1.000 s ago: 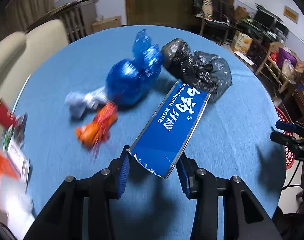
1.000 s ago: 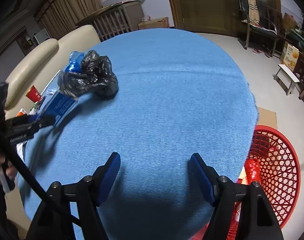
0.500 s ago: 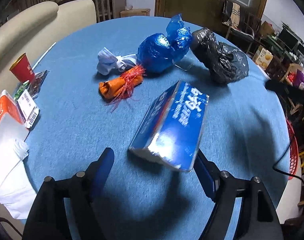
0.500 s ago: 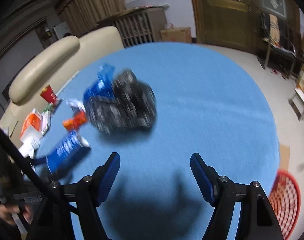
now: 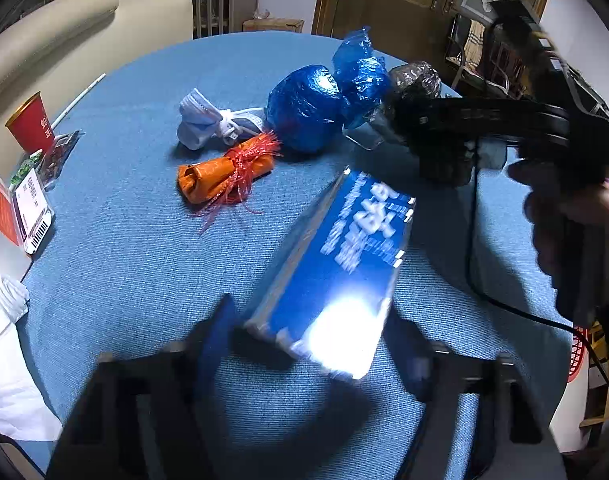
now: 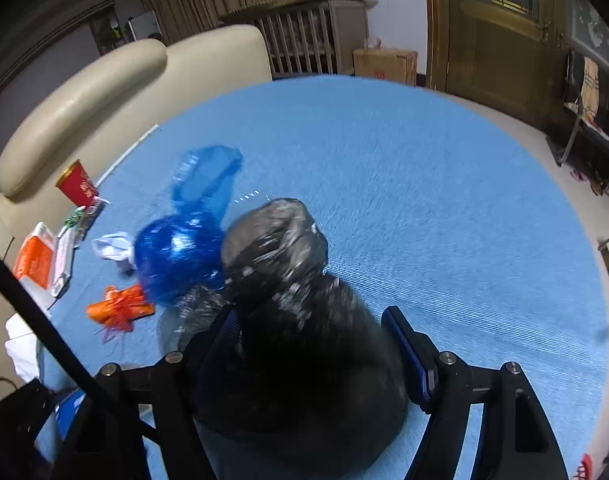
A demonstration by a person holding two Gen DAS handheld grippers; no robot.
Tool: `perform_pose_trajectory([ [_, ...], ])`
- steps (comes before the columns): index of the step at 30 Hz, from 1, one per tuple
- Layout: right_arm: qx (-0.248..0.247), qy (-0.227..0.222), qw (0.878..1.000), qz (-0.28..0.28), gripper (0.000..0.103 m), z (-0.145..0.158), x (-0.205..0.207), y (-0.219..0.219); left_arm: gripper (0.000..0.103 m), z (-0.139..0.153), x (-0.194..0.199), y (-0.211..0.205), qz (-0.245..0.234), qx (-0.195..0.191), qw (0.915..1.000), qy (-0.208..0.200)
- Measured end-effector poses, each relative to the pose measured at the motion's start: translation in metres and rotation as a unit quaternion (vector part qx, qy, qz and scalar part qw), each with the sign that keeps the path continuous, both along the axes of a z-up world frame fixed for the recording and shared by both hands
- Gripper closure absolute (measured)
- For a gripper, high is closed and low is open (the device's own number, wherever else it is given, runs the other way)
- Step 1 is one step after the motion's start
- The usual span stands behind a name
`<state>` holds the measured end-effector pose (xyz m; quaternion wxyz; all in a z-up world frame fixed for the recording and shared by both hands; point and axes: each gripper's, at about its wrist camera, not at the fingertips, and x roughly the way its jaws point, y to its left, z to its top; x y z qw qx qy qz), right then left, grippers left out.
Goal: Collect trash
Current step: 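Grasp the blue toothpaste box with the left tool while the right grasps the black bag, then lift and carry the toothpaste box and black bag over the red basket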
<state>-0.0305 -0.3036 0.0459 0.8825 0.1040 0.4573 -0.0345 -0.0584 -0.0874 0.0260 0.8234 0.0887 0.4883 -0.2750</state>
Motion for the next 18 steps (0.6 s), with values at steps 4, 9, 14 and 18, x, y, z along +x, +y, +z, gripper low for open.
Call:
perform_pose_trajectory([
  [4,0.016,0.015,1.000,0.005,0.058,-0.011,0.005,0.003,0.057,-0.005,-0.003,-0.001,0.010,-0.003,0.9999,0.001],
  [9,0.021,0.004,1.000,0.002,0.060,-0.005,-0.019,0.006,0.058,-0.001,-0.014,0.004,0.028,-0.008,0.9996,-0.004],
  [14,0.026,-0.015,1.000,-0.005,0.060,0.011,-0.053,0.009,0.058,0.009,-0.031,0.011,0.048,-0.024,0.9985,-0.011],
  [18,0.033,-0.037,0.999,-0.011,0.060,0.029,-0.086,0.012,0.058,0.021,-0.049,0.015,0.055,-0.032,0.9978,-0.020],
])
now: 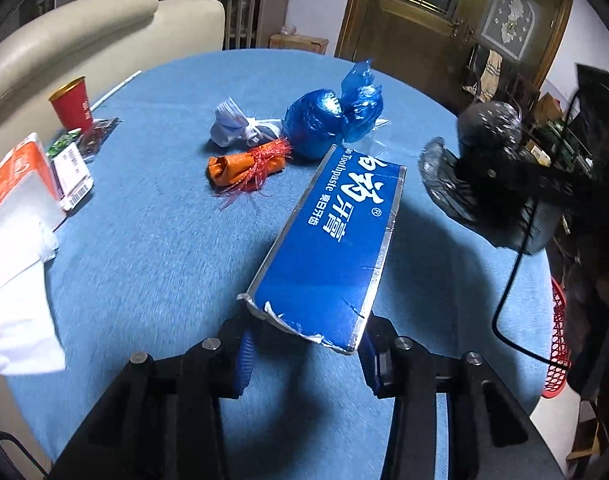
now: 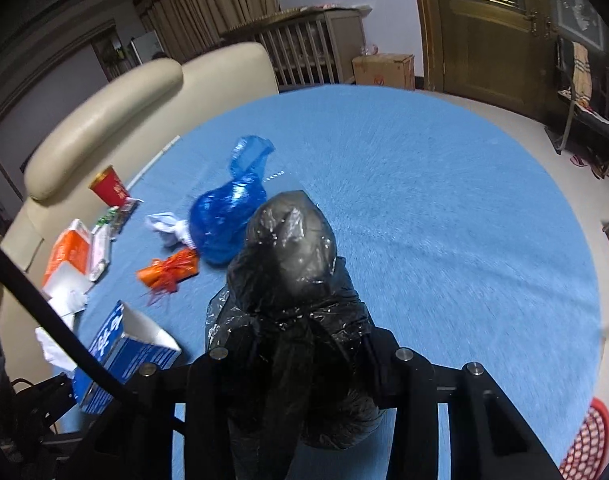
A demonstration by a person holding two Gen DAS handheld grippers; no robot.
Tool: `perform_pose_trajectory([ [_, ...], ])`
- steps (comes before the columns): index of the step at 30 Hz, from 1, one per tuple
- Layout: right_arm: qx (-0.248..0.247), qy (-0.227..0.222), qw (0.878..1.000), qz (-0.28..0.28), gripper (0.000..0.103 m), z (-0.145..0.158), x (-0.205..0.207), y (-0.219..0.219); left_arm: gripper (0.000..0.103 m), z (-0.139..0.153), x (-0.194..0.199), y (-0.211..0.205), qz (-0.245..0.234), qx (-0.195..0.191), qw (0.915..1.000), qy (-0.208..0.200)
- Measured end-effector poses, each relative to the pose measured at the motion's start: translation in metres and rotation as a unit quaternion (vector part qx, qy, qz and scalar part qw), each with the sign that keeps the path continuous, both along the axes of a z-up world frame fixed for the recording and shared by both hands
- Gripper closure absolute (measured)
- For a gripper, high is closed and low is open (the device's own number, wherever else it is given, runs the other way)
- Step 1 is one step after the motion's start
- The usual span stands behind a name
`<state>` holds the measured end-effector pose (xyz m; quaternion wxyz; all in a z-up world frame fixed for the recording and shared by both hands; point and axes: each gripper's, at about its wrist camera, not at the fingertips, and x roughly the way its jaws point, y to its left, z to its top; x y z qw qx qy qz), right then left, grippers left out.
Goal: Collect trash
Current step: 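Lift and carry the toothpaste box and black bag over the red basket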
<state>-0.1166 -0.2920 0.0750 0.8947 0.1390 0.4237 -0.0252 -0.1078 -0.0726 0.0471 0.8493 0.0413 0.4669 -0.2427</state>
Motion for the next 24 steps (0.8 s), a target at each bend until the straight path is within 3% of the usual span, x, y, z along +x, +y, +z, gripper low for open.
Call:
perform_pose_trajectory([
  [12,0.018,-0.043,0.999,-0.024,0.060,0.030,-0.084,-0.003,0.058,0.026,-0.042,-0.001,0.019,0.001,0.9996,-0.020],
  [24,0.036,-0.054,0.996,-0.065,0.060,0.024,-0.162,-0.021,0.058,0.034,-0.086,-0.037,0.001,0.016,0.9992,-0.036],
])
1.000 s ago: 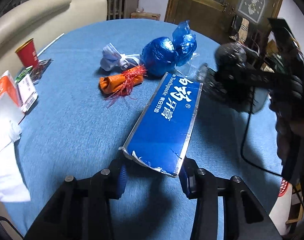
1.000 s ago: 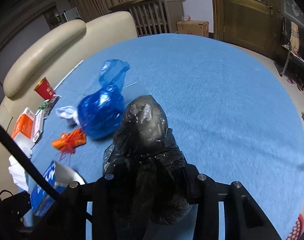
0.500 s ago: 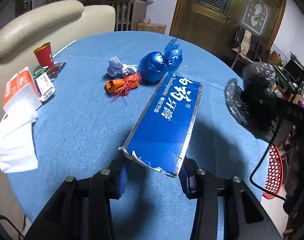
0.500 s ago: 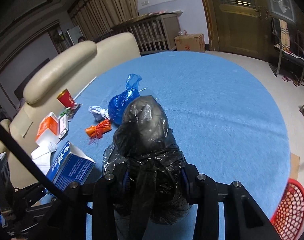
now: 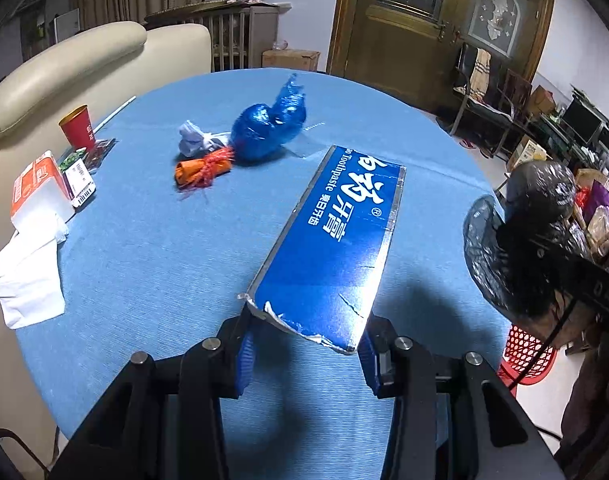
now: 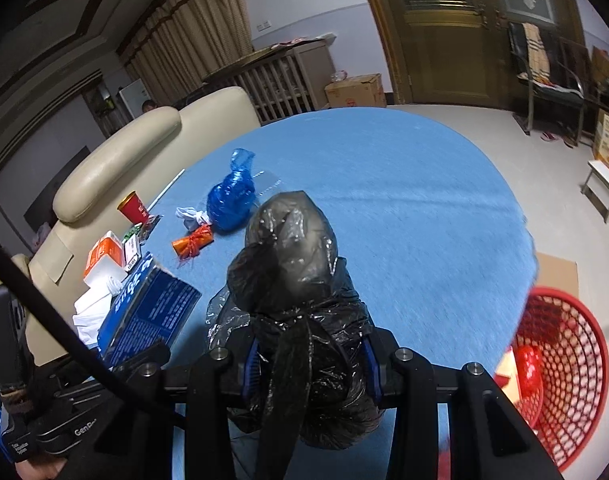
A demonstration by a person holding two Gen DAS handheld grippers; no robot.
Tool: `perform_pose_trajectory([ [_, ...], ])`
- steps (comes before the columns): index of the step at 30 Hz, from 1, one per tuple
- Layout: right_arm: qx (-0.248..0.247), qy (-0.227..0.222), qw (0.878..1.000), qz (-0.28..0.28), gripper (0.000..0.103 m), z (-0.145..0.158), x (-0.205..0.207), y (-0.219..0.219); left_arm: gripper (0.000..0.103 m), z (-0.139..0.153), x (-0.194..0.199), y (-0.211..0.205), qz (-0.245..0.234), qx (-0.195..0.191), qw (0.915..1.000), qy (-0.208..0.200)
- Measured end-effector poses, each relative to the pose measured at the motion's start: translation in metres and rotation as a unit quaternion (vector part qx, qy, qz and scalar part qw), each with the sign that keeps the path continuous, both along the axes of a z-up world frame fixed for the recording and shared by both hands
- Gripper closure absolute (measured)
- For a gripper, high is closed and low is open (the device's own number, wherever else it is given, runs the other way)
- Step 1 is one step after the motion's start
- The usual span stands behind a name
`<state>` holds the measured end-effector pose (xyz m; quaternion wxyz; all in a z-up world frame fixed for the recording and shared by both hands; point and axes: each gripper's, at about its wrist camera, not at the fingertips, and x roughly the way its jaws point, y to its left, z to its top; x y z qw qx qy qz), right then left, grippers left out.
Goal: Collect trash
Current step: 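Lift and carry the toothpaste box and black bag over the red basket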
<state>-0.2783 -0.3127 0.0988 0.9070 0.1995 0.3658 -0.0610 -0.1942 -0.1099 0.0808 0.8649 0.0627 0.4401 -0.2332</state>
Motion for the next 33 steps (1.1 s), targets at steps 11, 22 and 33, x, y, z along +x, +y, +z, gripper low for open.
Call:
perform_pose_trajectory([
  [11,0.008,-0.007,1.000,-0.021,0.060,-0.007,-0.033,-0.013,0.058,-0.001,-0.008,-0.013,0.016,0.017,0.9997,-0.007],
  [22,0.010,-0.001,1.000,-0.024,0.060,-0.015,-0.038,-0.016,0.058,-0.004,-0.007,-0.018,0.014,0.021,0.9997,-0.007],
  [33,0.004,0.000,1.000,-0.022,0.060,-0.014,-0.038,-0.013,0.058,-0.001,-0.010,-0.017,0.017,0.018,0.9996,-0.012],
])
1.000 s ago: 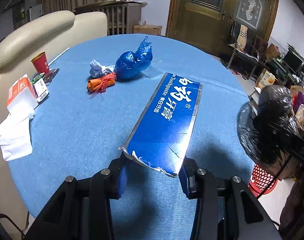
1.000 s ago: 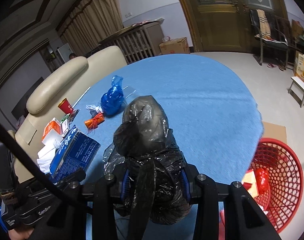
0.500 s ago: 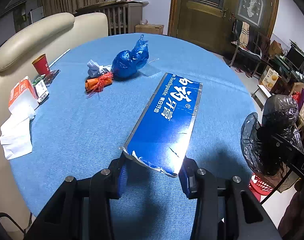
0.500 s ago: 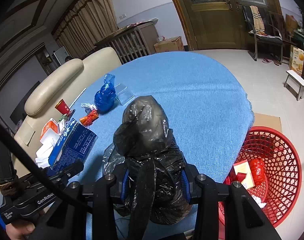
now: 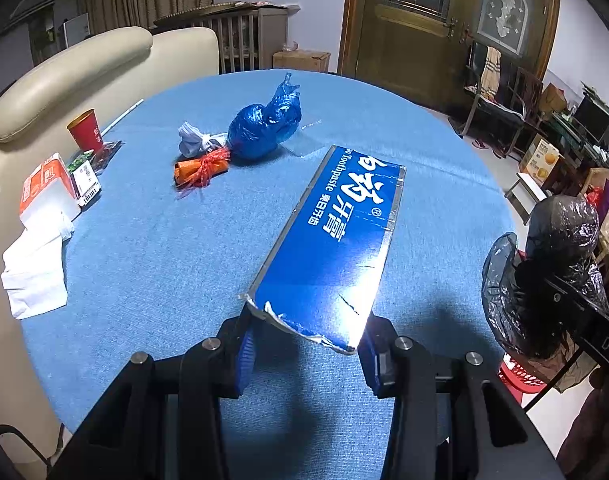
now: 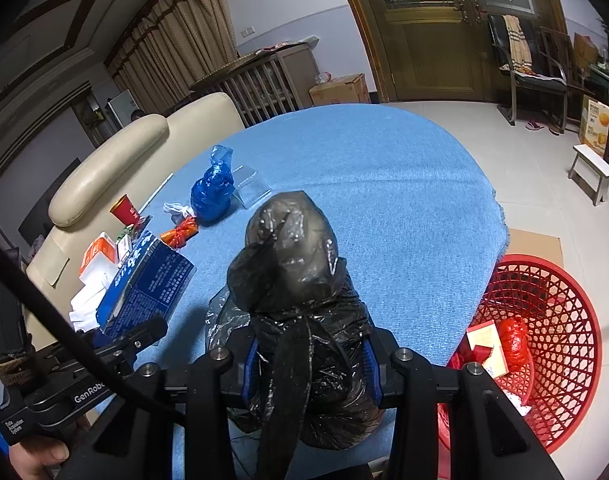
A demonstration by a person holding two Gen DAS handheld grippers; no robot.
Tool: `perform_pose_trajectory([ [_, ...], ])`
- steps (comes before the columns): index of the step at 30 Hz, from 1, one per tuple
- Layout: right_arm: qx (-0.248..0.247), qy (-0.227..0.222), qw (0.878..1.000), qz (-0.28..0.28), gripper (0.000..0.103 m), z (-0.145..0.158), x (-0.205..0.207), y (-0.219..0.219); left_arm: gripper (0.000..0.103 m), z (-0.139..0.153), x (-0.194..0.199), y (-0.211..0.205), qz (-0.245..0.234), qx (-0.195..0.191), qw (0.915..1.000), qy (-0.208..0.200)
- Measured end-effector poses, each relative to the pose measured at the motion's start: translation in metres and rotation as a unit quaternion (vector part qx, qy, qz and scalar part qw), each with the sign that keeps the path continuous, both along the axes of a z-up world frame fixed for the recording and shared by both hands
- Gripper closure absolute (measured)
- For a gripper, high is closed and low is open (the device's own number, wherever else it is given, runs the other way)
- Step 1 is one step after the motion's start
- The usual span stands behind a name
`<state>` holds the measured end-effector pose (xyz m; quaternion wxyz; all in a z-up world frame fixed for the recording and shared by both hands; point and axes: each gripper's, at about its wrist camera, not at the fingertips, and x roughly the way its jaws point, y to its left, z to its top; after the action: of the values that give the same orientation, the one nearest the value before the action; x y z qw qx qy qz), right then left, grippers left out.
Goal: Collect trash
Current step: 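Lift and carry the toothpaste box and black bag over the red basket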
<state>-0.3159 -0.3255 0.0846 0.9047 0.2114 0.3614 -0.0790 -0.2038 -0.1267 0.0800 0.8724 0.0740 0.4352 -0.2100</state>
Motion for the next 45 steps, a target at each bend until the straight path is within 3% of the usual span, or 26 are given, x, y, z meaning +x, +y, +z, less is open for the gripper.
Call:
perform_pose_trajectory([
  [11,0.005,-0.007,1.000,-0.007,0.060,0.003,-0.006,-0.005,0.058,0.005,-0.001,0.000,0.007,-0.004,1.0000,-0.004],
  [19,0.003,-0.013,1.000,-0.025,0.060,0.004,-0.027,-0.016,0.058,0.012,-0.012,-0.018,-0.018,0.000,0.9997,-0.017],
  [27,0.003,-0.002,0.997,-0.077,0.060,-0.005,-0.061,-0.056,0.058,0.012,-0.021,-0.061,-0.068,0.007,0.9973,-0.024],
  [36,0.014,0.042,0.987,-0.157,0.060,-0.038,-0.110,-0.119,0.058,0.011,-0.048,-0.124,-0.148,0.012,0.9884,-0.032],
  [45,0.025,0.072,0.982,-0.176,0.060,-0.058,-0.124,-0.147,0.058,0.001,-0.065,-0.162,-0.196,0.022,0.9801,-0.024],
])
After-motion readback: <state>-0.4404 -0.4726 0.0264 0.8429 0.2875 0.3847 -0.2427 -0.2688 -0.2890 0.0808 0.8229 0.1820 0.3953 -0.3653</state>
